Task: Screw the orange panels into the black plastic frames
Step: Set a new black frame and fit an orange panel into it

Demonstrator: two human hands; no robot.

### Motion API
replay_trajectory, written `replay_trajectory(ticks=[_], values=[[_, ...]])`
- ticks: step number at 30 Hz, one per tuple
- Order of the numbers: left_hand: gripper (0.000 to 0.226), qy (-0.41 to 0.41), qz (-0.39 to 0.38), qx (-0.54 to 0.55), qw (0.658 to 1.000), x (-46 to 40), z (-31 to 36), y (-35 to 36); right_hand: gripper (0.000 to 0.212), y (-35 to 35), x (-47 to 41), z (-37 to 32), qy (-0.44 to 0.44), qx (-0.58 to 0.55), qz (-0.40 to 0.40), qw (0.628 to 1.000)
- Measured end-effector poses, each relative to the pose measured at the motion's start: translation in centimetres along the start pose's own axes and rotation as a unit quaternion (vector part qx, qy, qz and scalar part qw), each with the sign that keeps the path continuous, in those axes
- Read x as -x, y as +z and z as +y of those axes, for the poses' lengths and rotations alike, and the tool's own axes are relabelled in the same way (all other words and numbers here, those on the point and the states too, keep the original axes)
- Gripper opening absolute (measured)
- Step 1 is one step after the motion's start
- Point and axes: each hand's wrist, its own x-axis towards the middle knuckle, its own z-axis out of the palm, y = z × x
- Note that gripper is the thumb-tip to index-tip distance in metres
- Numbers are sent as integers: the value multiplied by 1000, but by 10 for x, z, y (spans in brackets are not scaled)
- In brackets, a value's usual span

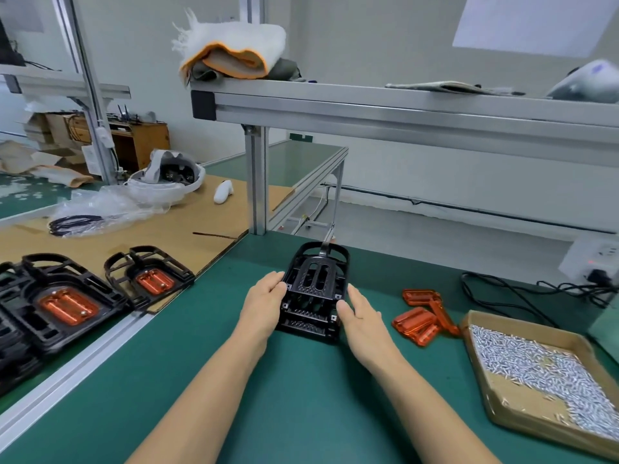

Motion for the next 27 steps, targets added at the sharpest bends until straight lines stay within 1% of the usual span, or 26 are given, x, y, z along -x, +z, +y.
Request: replay_trajectory(ticks=[4,7,11,15,17,21,27], values=[[35,21,7,24,999,11,5,7,46,-10,10,-4,-40,-20,19,999],[35,30,13,56,998,23,12,13,47,-19,20,-4,-39,-47,36,997],[32,51,1,96,994,49,18,27,47,-34,39,7,-43,-94,71,992],[38,44,-11,137,990,78,18,44,37,-53,69,25,-55,-159,112,979],[39,36,-38,144,988,93,17,53,34,-61,86,35,-45,-196,122,972],[30,1,-72,174,982,118,11,73,31,-74,118,56,-1,-275,143,951],[34,-21,-131,192,972,142,8,97,29,-93,153,75,42,-319,152,934]])
